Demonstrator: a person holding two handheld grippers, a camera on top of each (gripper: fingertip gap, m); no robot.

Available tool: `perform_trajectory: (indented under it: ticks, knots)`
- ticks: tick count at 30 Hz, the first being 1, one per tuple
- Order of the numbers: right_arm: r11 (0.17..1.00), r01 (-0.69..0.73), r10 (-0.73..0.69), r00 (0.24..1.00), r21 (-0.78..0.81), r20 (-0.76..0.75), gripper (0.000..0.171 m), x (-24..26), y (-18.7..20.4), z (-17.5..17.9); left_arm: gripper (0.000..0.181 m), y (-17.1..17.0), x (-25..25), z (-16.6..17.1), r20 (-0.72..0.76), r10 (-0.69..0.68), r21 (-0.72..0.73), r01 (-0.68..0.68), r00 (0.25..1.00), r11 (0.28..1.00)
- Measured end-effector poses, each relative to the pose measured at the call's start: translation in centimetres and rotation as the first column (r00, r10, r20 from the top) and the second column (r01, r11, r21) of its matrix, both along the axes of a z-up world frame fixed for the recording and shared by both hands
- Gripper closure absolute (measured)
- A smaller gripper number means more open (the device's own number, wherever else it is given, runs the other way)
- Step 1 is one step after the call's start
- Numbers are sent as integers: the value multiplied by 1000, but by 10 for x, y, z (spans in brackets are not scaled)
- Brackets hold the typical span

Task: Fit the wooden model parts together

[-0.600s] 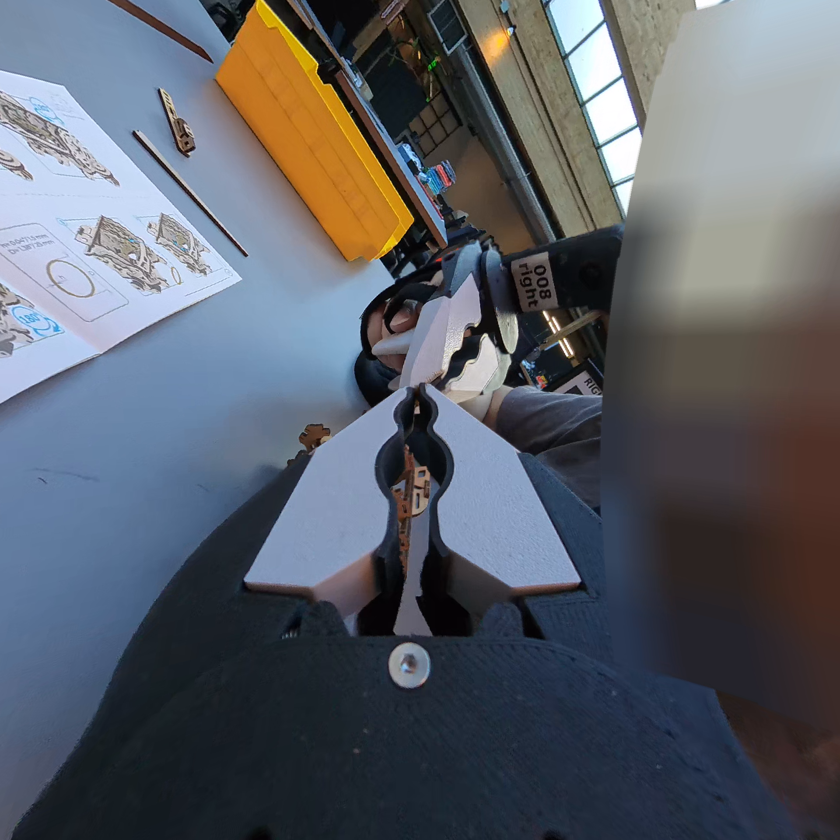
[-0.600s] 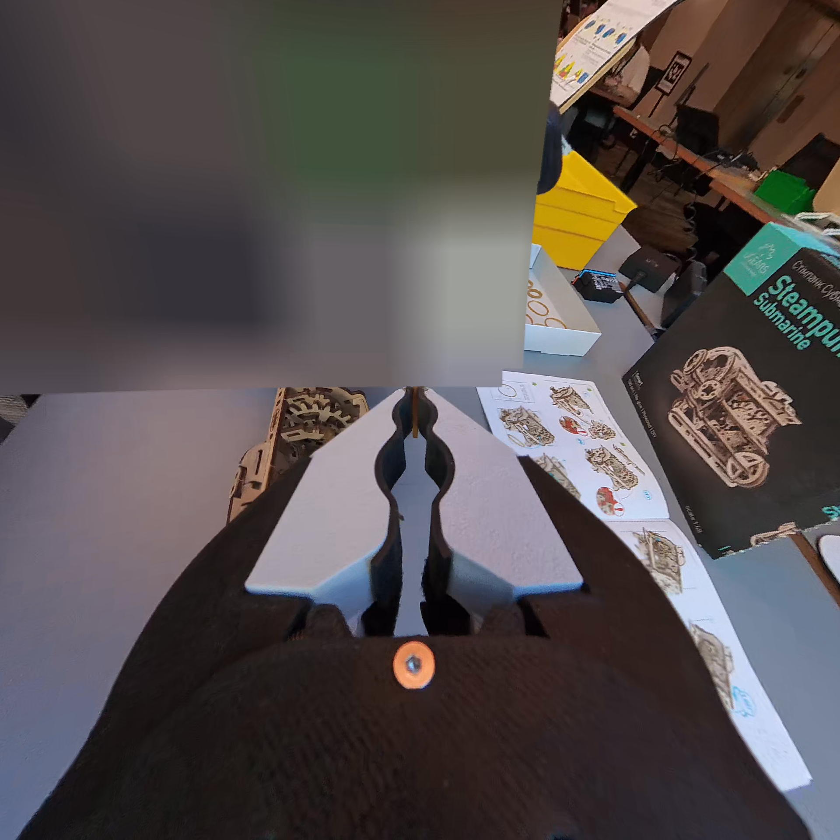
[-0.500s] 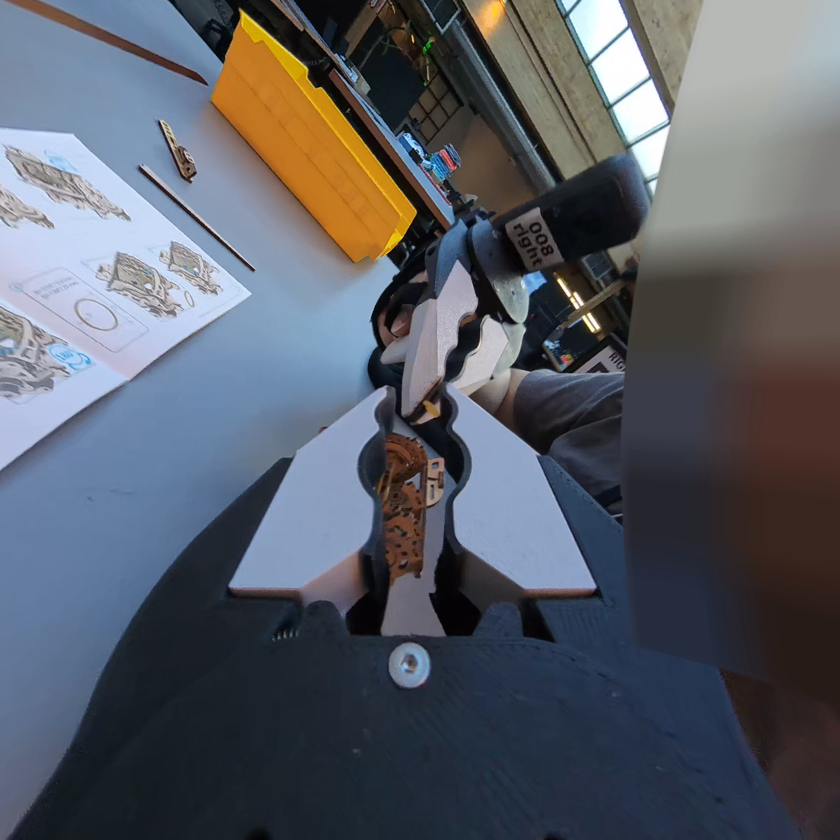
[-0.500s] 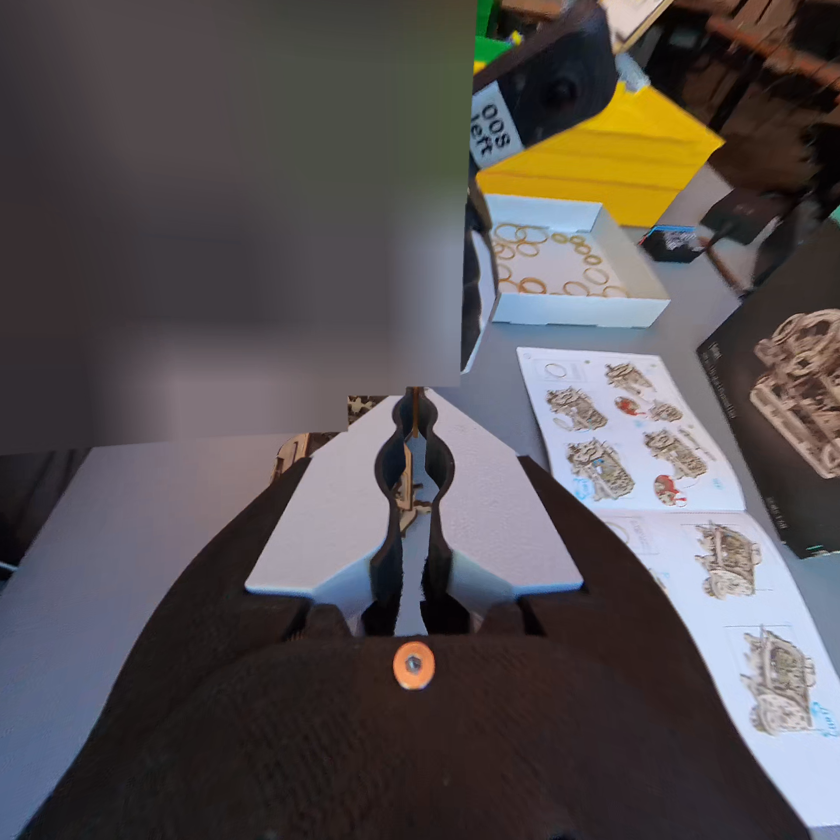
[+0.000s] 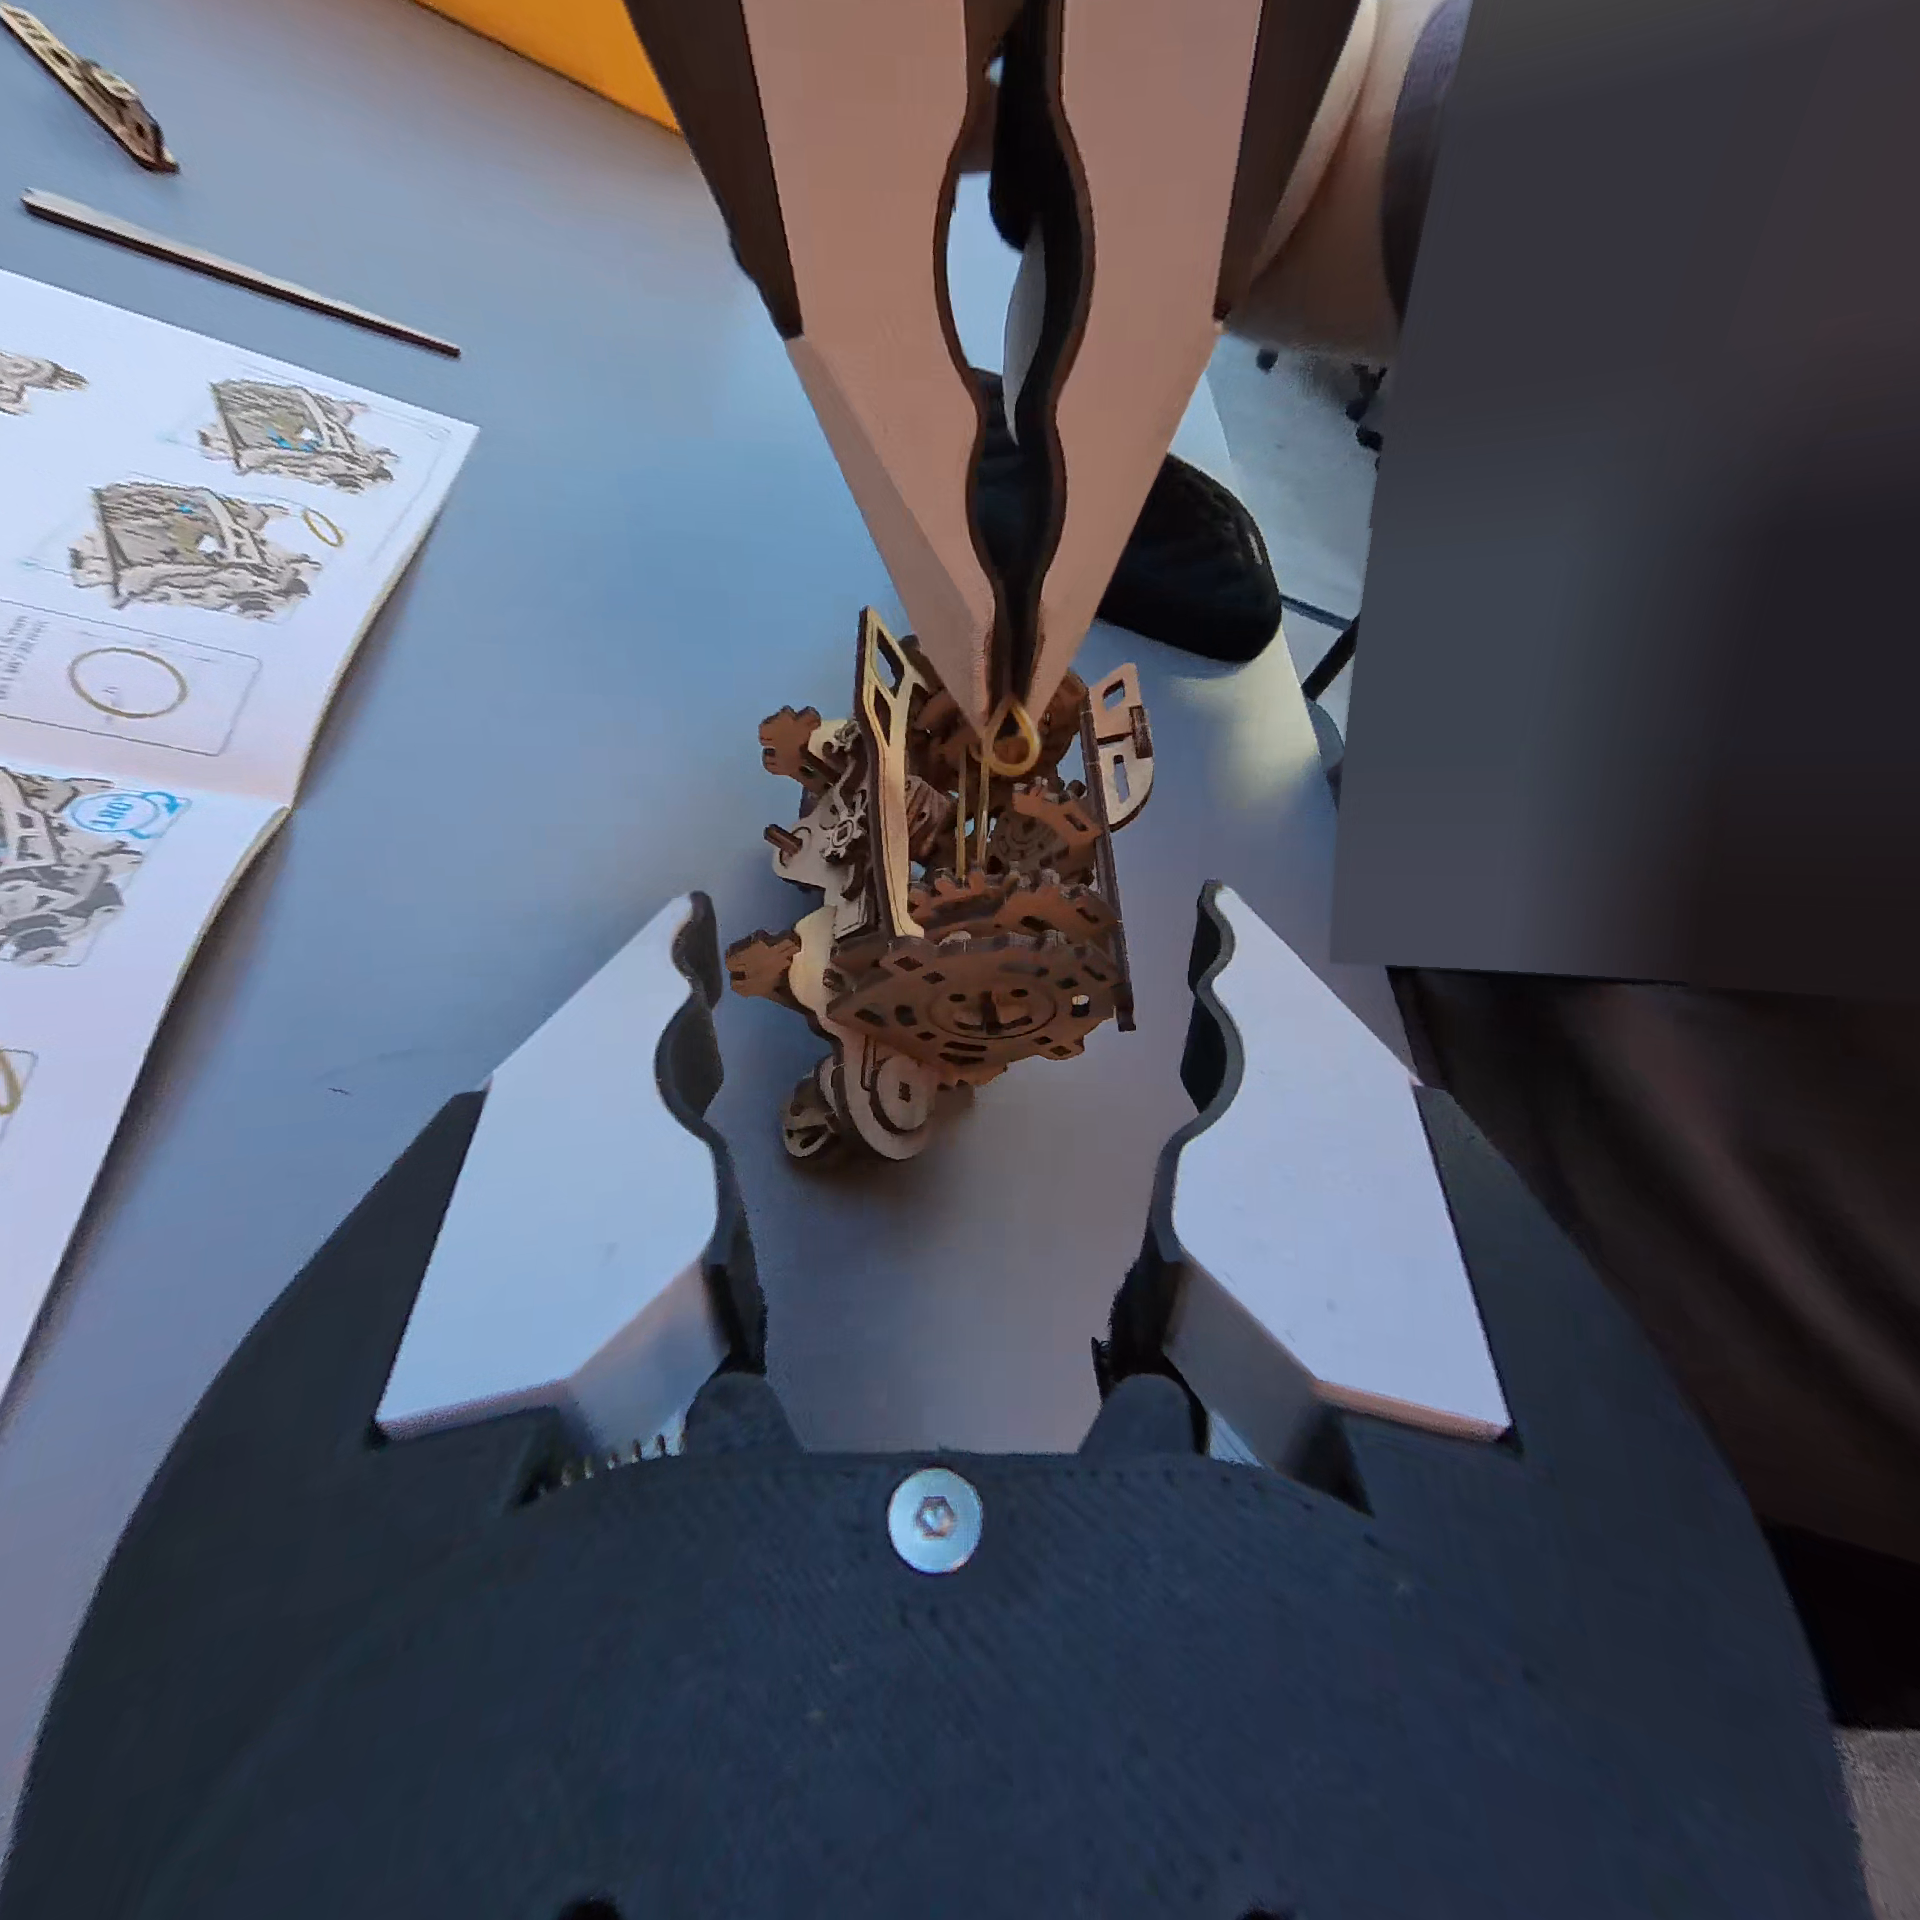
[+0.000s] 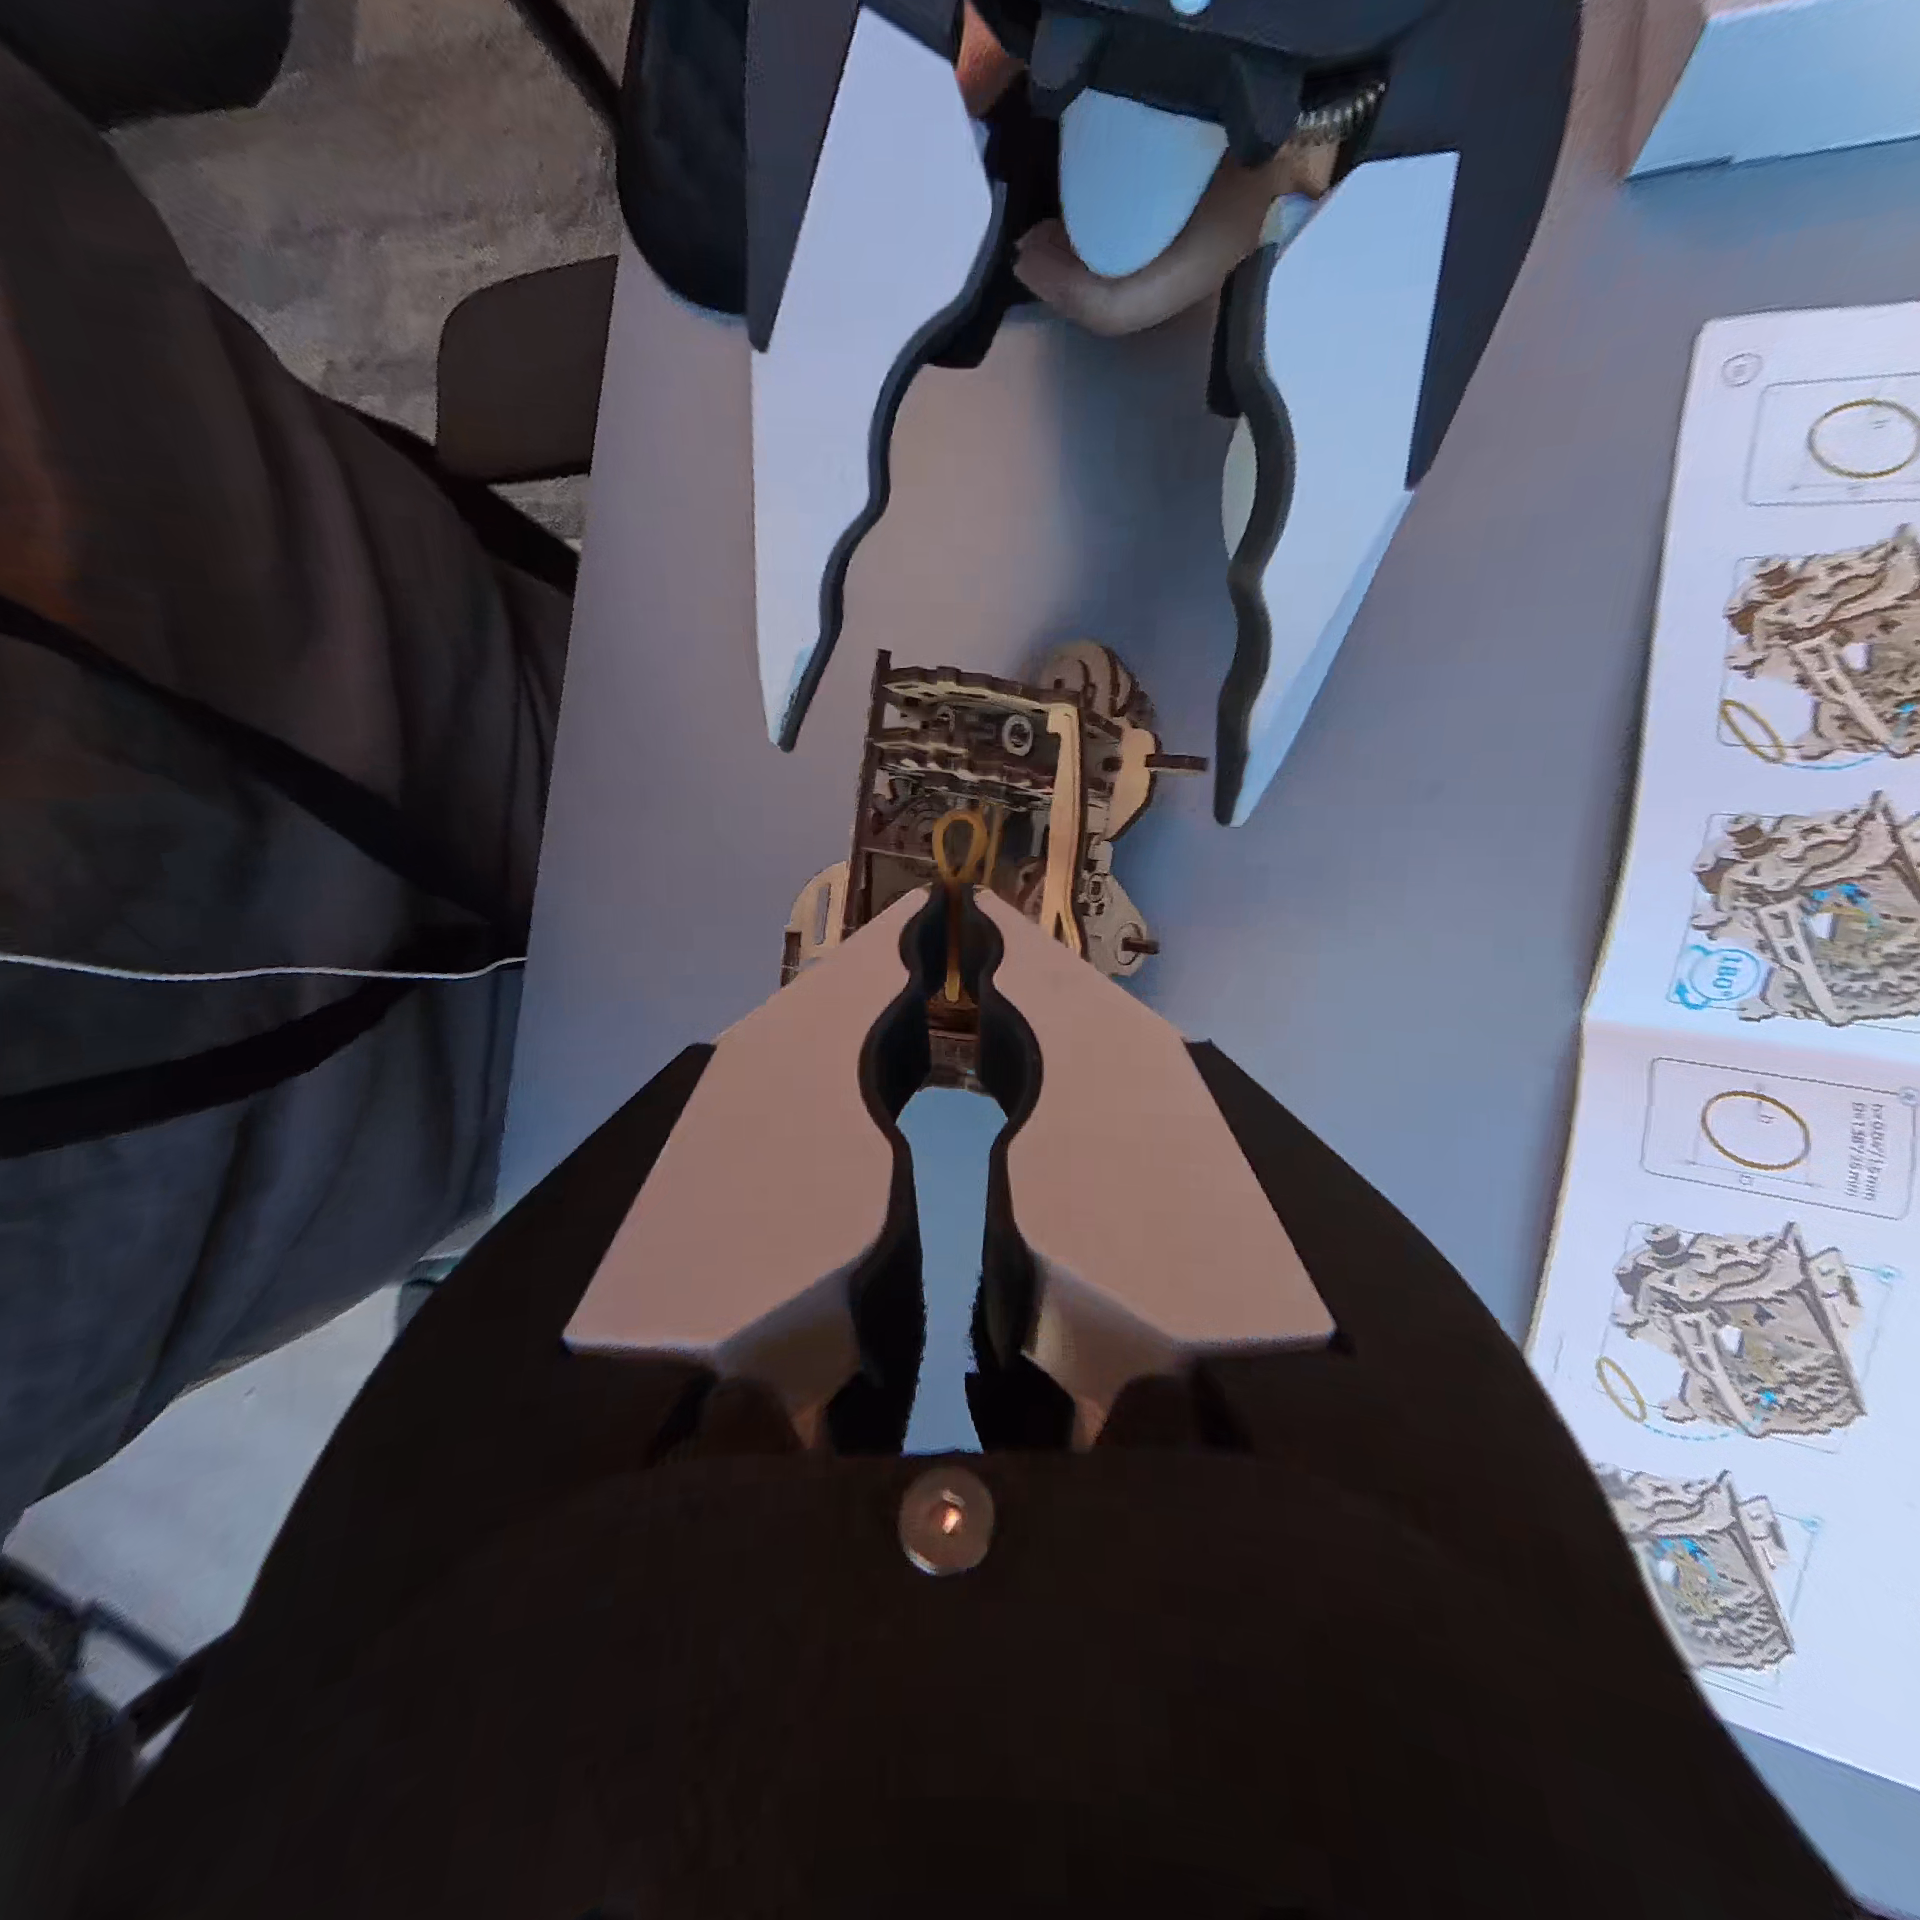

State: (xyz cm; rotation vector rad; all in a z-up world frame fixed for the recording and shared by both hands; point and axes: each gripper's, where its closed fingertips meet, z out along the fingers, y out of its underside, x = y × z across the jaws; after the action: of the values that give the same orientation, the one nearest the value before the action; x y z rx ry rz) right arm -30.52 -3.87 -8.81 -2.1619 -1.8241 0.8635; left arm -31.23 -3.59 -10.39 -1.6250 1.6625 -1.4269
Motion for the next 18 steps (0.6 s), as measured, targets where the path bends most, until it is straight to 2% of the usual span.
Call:
perform_trajectory:
  ticks: [6, 11, 15, 18]
  knots:
    - [997, 8, 2, 991, -72, 135, 171, 5, 1, -8, 93, -3, 0, -7, -49, -23, -61, 20, 999, 998]
    - [992, 43, -28, 991, -119, 128, 171, 5, -3, -13, 95, -3, 0, -12, -83, -37, -118, 27, 996, 993]
    - [982, 105, -86, 989, -159, 120, 171, 3, -3, -17, 94, -7, 1, -24, -146, -57, -73, 47, 988, 996]
    - [975, 128, -109, 988, -184, 113, 171, 0, -6, -18, 94, -9, 1, -24, -139, -62, -49, 56, 988, 997]
